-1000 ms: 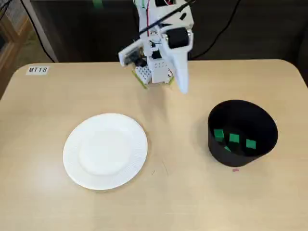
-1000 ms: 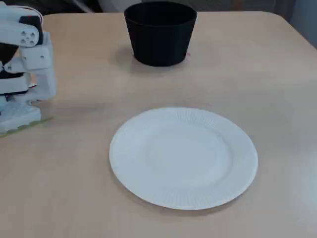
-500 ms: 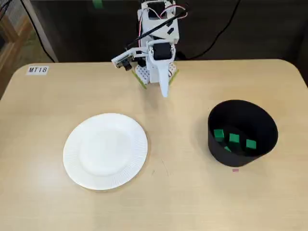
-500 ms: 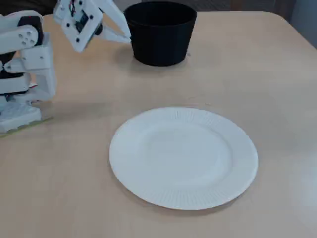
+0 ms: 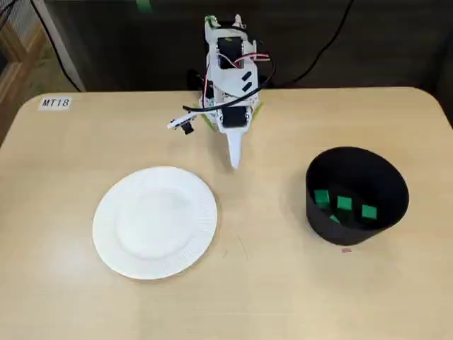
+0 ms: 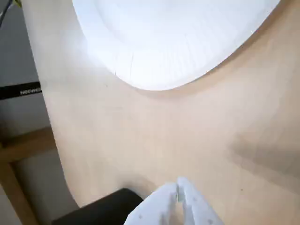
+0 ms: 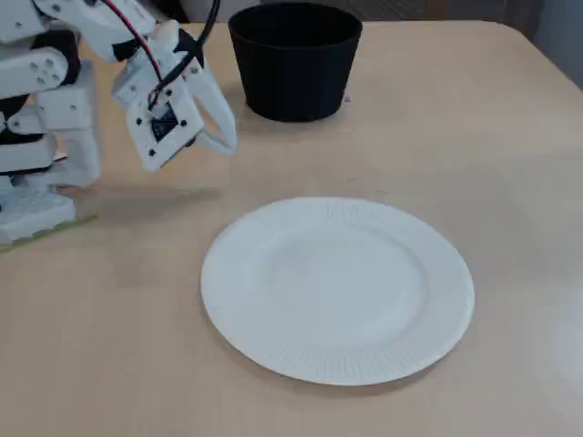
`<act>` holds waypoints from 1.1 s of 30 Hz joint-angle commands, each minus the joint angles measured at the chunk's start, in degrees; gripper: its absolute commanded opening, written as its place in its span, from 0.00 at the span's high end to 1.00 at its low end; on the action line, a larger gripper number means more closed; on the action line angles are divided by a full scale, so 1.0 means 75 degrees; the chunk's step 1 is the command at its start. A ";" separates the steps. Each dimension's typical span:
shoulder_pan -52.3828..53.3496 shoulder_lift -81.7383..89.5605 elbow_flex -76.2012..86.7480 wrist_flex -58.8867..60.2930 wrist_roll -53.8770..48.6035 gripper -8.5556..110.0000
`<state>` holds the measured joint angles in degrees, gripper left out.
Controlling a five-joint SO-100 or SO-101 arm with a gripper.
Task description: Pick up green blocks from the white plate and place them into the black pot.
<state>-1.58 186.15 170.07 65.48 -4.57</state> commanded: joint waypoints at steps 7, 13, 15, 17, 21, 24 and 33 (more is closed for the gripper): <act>-0.0012 0.0023 -0.0023 -0.0117 -0.0129 0.95; -0.0012 0.0023 -0.0023 -0.0141 -0.0129 0.95; -0.0012 0.0023 -0.0023 -0.0141 -0.0129 0.95; -0.0012 0.0023 -0.0023 -0.0141 -0.0129 0.95; -0.0012 0.0023 -0.0023 -0.0141 -0.0129 0.95; -0.0012 0.0023 -0.0023 -0.0141 -0.0129 0.95; -0.0012 0.0035 -0.0023 -0.0141 -0.0129 0.95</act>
<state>-1.76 186.15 170.07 65.48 -5.27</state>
